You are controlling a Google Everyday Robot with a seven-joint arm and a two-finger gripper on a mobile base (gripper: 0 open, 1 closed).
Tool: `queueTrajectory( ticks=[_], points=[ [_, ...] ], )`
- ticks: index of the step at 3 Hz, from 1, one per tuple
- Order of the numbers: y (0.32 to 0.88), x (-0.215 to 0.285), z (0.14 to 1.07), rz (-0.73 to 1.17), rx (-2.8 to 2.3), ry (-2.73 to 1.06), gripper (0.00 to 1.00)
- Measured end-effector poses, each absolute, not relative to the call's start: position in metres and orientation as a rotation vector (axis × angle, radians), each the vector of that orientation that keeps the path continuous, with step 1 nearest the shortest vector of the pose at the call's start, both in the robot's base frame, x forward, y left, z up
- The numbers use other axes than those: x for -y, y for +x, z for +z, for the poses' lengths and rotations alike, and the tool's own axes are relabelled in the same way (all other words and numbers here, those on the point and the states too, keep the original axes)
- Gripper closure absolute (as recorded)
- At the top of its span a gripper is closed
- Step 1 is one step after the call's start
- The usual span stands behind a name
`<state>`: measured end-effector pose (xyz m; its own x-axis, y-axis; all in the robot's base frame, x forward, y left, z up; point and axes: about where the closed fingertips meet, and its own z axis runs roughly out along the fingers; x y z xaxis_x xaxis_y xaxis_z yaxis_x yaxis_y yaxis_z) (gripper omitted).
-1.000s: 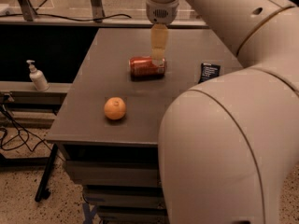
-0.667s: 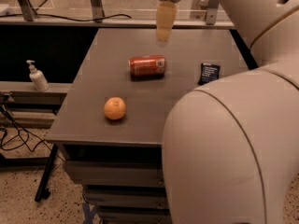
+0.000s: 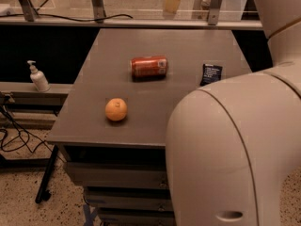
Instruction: Knock coke can over
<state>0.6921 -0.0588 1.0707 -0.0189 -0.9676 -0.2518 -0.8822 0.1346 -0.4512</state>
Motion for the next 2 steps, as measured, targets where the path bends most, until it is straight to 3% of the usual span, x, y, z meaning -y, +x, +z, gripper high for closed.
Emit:
queueTrajectory(
  ticks=[1,2],
  points=[
    [0.697,0.047,1.064,-0.222,-1.892,-1.801,0.00],
    [0.705,0.076,1.053,-0.245,-1.914,-1.787,0.00]
  ],
)
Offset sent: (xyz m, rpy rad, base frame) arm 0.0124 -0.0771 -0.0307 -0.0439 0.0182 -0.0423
